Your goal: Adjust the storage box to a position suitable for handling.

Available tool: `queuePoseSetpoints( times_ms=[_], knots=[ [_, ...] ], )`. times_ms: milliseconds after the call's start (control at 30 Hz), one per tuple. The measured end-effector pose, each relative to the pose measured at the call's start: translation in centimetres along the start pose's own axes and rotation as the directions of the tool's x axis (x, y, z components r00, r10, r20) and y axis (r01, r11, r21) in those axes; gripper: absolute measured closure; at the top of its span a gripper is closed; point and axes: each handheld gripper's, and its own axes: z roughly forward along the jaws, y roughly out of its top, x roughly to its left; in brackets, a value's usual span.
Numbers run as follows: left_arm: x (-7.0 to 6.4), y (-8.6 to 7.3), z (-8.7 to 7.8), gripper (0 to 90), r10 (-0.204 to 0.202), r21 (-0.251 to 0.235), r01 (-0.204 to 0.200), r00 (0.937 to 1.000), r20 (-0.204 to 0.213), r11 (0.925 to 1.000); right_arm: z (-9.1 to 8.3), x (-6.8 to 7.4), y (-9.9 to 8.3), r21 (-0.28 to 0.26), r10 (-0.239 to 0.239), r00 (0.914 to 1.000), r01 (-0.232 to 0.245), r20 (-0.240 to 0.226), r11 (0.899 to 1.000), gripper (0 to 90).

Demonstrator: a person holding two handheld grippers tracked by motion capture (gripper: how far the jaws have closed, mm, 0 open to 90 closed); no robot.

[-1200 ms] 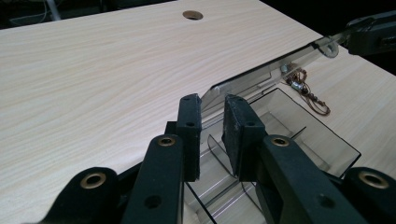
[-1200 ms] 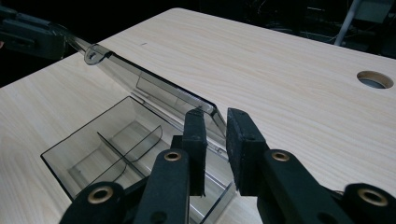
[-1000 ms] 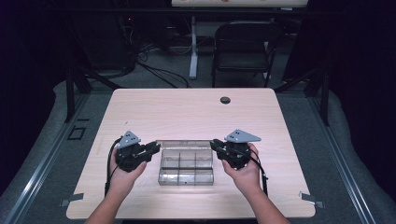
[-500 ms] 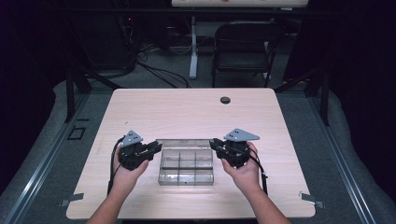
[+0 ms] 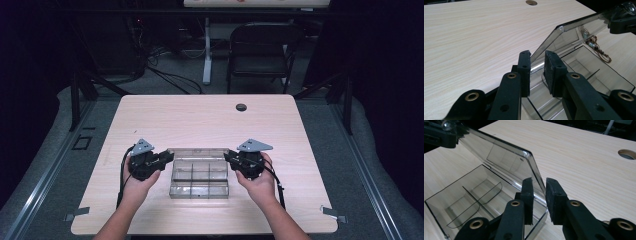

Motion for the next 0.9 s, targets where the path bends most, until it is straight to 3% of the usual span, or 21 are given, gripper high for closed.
queuePoseSetpoints(
  times_ms=[900],
  knots=[
    [0.7,-0.7,1.5,75.3,-0.050,0.014,0.050,0.9987,-0.005,0.9986,1.3,-0.6,-0.8,0.007,0.043,0.9991,-0.043,0.002,0.999,76.4]
  ],
)
